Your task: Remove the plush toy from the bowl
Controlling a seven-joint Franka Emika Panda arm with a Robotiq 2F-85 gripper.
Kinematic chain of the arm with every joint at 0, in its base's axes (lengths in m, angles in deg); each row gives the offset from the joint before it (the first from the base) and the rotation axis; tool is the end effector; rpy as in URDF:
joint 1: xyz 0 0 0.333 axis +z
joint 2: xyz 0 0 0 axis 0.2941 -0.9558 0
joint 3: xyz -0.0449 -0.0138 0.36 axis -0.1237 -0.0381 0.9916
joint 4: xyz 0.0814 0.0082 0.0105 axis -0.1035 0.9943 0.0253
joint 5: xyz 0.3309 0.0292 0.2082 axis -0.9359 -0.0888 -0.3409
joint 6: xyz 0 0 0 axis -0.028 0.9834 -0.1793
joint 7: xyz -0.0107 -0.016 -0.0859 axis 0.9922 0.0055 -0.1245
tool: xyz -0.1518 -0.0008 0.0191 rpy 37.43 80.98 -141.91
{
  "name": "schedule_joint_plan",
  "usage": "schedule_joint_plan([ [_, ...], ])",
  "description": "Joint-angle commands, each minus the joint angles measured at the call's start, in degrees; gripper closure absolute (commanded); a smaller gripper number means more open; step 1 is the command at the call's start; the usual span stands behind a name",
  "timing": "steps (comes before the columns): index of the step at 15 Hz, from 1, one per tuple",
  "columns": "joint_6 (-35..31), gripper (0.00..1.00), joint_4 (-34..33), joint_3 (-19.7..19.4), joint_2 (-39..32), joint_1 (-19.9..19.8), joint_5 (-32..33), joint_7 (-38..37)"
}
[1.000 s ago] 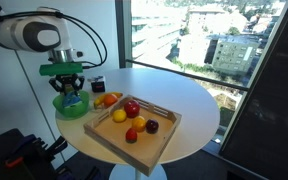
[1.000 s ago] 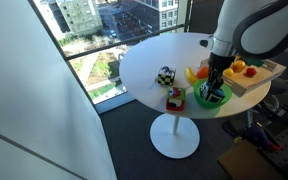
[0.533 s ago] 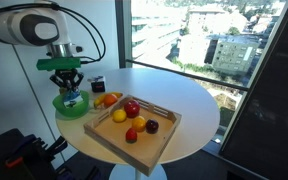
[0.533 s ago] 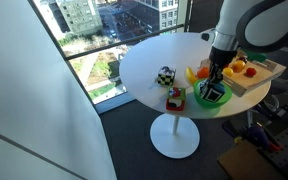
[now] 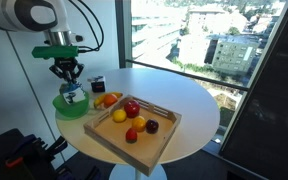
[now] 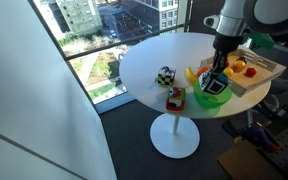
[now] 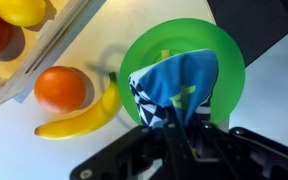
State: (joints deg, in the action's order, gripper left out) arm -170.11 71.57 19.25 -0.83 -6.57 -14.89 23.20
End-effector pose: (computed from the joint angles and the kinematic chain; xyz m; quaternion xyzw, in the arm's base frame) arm 0.4061 0.1362 0.2972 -0.9248 -0.3804 -0.0021 0.0044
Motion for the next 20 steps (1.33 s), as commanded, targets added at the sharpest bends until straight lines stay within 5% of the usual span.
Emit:
schedule_joint_plan([
  [1, 3.99, 0.94, -2.55, -1.16, 2.84, -0.32, -0.62, -2.83],
  [10, 4.85, 0.88, -9.98, -3.64, 1.47, -2.64, -0.74, -12.95],
  [20, 4.00, 0.95, -15.17, -3.23, -3.96, -4.48, -3.14, -30.63],
])
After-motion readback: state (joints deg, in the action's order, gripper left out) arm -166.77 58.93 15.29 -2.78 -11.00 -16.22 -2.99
